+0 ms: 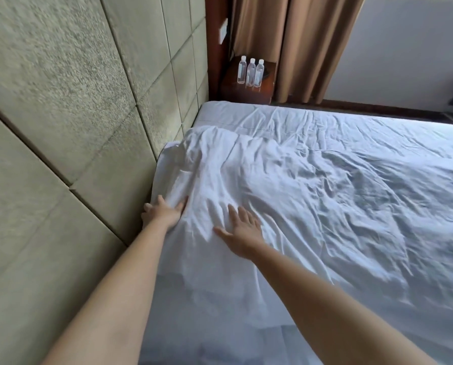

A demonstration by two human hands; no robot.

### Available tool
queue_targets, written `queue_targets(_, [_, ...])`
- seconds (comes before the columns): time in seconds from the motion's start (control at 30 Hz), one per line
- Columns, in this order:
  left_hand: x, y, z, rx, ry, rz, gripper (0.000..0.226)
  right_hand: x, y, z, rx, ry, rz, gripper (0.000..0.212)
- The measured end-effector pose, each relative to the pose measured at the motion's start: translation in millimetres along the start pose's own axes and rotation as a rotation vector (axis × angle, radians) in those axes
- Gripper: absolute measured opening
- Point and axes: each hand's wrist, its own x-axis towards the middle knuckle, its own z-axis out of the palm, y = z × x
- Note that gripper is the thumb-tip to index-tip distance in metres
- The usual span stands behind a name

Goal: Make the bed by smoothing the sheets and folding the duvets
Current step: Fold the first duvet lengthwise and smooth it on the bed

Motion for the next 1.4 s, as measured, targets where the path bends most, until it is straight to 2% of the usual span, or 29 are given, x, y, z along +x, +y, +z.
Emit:
queue_targets(0.07, [-8.9,-6.1,3.3,-0.051,-0.007,-0.021,0.093,-13.3,4.9,6.5,-0.017,-0.026,0.003,0.082])
queue_targets(0.2, [-20.5,-20.9,5.3,-0.176,-0.041,0.013,0.075,-33.8,15.8,15.9,-0.118,-0.073,-0.045,0.099])
queue_targets(0.27, [-25.7,-24.3,0.8,-0.254,-0.061,0.06,0.084,-42.7,21.3,17.1,-0.177,-0.048,-0.038,0.085])
queue_targets(0.37, [-33.6,-33.4,-9.4,-0.293,-0.199,0.075,0.106,-50.0,22.3,13.8,-0.245,0.102,-0.022,0.039])
queue_targets(0.47, [-51.3,-47.7,-17.7,-0.209,-0.29,0.06,0.132,-58.3,19.2,12.9,-0.249,0.076,0.011,0.036])
queue_targets(0.57, [-71.9,-58.9,-25.7,-0.159,-0.391,0.025,0.112,-69.2,18.5,15.2,-0.33,0.054,0.005,0.041])
queue_targets(0.67, [-93.3,-69.1,-33.6,-0.137,-0.551,0.022,0.09,-75.2,19.0,3.4,-0.437,0.151,-0.069,0.035])
queue_targets(0.73, [-108.8,-72.5,-34.9,-0.219,-0.582,0.059,0.071,-79.1,18.9,-7.3,-0.38,0.189,-0.055,0.036])
queue_targets(0.83, [-136.8,-69.3,-37.6,-0.305,-0.533,0.072,0.045,-94.0,17.1,-10.8,-0.134,0.09,0.002,0.041])
queue_targets(0.9, [-144.5,-70.8,-40.2,-0.242,-0.534,0.053,0.044,-105.6,16.4,-4.9,-0.087,0.009,-0.034,0.044])
queue_targets(1.0, [-151.6,-82.6,-49.7,-0.062,-0.648,-0.057,0.051,-113.8,17.5,-0.2,-0.065,0.013,-0.074,0.05])
queue_targets(1.07, [-152.0,-92.5,-48.7,0.182,-0.569,-0.101,0.064,-114.6,20.8,2.8,-0.036,-0.004,-0.052,0.047])
queue_targets(1.13, [-149.6,-101.0,-37.5,0.525,-0.318,-0.078,0.069,-116.1,27.1,8.3,-0.088,-0.097,-0.036,0.043])
queue_targets(1.2, [-145.5,-106.0,-19.0,0.707,-0.116,-0.054,0.067,-116.6,35.2,16.7,-0.132,-0.192,-0.02,0.041])
queue_targets(1.3, [-137.9,-101.9,7.3,0.582,0.163,0.006,0.046,-112.8,43.3,29.2,-0.018,-0.215,0.054,0.03])
queue_targets(1.33, [-135.0,-95.6,13.9,0.478,0.23,0.029,0.04,-110.7,44.4,32.9,0.114,-0.205,0.108,0.022])
queue_targets(1.4, [-130.6,-77.8,25.9,0.189,0.329,0.019,0.035,-109.0,39.9,35.3,0.575,-0.175,0.316,0.018])
